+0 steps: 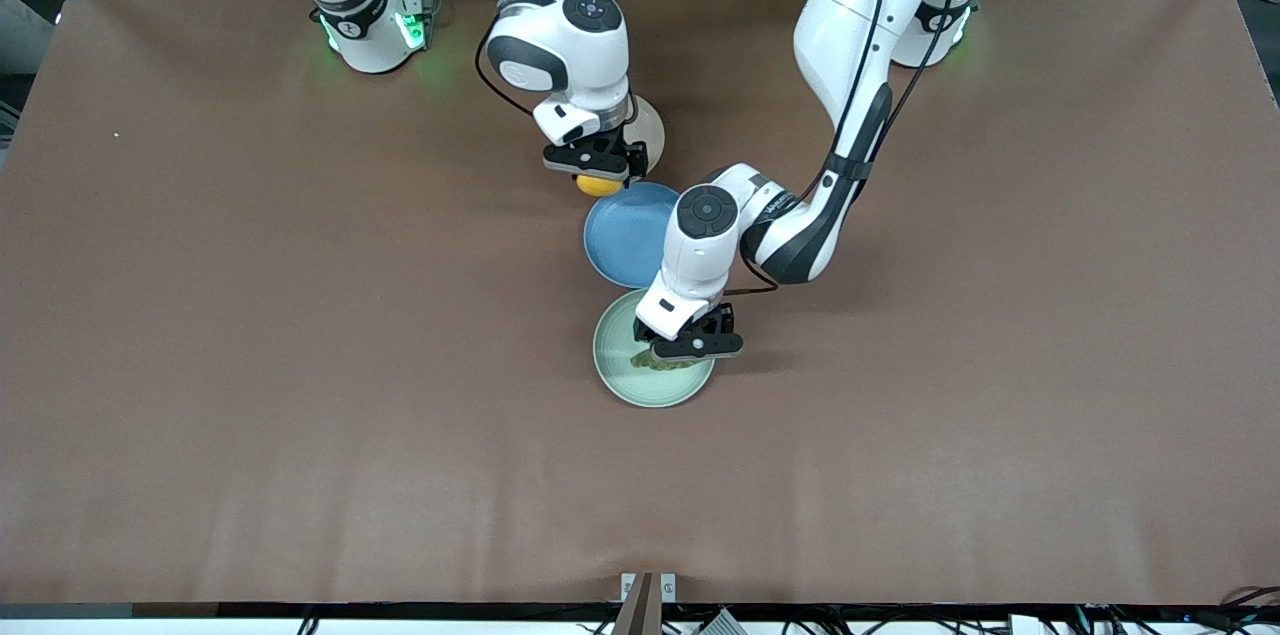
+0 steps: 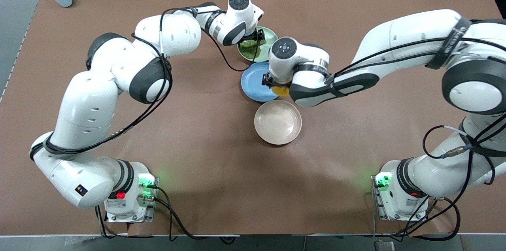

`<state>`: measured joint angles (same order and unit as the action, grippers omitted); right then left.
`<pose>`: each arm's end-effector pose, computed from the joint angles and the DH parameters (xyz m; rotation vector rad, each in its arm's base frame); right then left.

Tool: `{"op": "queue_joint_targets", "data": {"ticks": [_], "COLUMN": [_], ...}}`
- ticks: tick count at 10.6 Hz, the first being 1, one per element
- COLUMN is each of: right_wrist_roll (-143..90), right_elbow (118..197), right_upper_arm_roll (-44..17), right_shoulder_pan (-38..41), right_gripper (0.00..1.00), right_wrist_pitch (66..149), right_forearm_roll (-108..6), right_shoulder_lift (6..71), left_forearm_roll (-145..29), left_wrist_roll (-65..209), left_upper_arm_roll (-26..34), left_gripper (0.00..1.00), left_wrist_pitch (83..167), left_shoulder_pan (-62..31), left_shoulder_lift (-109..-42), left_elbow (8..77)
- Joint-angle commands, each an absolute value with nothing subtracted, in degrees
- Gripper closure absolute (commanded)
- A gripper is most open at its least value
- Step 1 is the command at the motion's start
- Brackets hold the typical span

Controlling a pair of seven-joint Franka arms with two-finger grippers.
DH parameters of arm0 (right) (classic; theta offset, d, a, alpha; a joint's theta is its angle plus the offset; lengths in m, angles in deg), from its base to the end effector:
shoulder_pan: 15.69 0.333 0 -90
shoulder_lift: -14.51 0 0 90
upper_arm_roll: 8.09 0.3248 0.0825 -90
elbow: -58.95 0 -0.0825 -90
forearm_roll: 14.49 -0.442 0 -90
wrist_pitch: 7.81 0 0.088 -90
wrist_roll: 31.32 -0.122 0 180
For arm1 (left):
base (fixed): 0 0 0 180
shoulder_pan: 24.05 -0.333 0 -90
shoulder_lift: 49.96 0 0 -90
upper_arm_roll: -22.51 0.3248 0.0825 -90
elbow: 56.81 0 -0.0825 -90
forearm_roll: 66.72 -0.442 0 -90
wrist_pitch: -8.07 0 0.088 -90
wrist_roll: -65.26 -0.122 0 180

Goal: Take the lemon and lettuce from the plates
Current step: 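Lift the lemon with the right gripper and carry it off the plates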

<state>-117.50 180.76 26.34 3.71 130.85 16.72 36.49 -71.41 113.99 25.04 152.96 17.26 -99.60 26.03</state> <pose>0.3634 0.4944 0.2065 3.0856 -0.2879 0.2169 0.6158 -0.5026 0.1431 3.0330 0.1405 0.3292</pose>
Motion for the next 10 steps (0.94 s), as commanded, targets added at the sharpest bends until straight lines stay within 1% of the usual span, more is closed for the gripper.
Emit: {"op": "queue_joint_targets", "data": {"ticks": [1, 6, 7, 8, 9, 10], "right_wrist_roll": [-109.9, -92.7, -87.5, -82.3, -75.8, -69.0], "right_elbow": [181.8, 181.8, 181.7, 181.7, 181.6, 181.6], "right_upper_arm_roll": [30.4, 30.6, 30.6, 30.4, 29.5, 26.0], "right_shoulder_pan": [-4.9, -17.7, -20.9, -23.5, -25.5, -25.9], "right_gripper": [1.00, 1.00, 1.00, 1.00, 1.00, 1.00], "right_wrist_pitch": [129.2, 129.1, 129.1, 129.1, 129.0, 128.9], "right_forearm_roll": [15.0, 15.0, 14.8, 12.6, 9.8, 6.0], "right_shoulder_lift": [32.7, 30.5, 30.0, 29.3, 28.5, 27.4], "left_forearm_roll": [-73.1, -73.2, -73.1, -73.1, -73.1, -73.1], "left_wrist_roll": [117.2, 117.6, 118.2, 120.7, 121.0, 121.0], "left_upper_arm_roll": [26.1, 26.7, 26.7, 26.7, 26.7, 26.7], "left_gripper": [0.00, 0.00, 0.33, 0.95, 1.00, 1.00], "left_wrist_pitch": [155.5, 155.9, 155.9, 155.9, 155.9, 155.9], "left_shoulder_pan": [18.9, 20.1, 20.1, 20.1, 20.1, 20.1], "left_shoulder_lift": [-101.8, -102.3, -102.3, -102.3, -102.3, -102.3], "left_elbow": [25.8, 25.9, 25.9, 25.9, 25.9, 25.9]}}
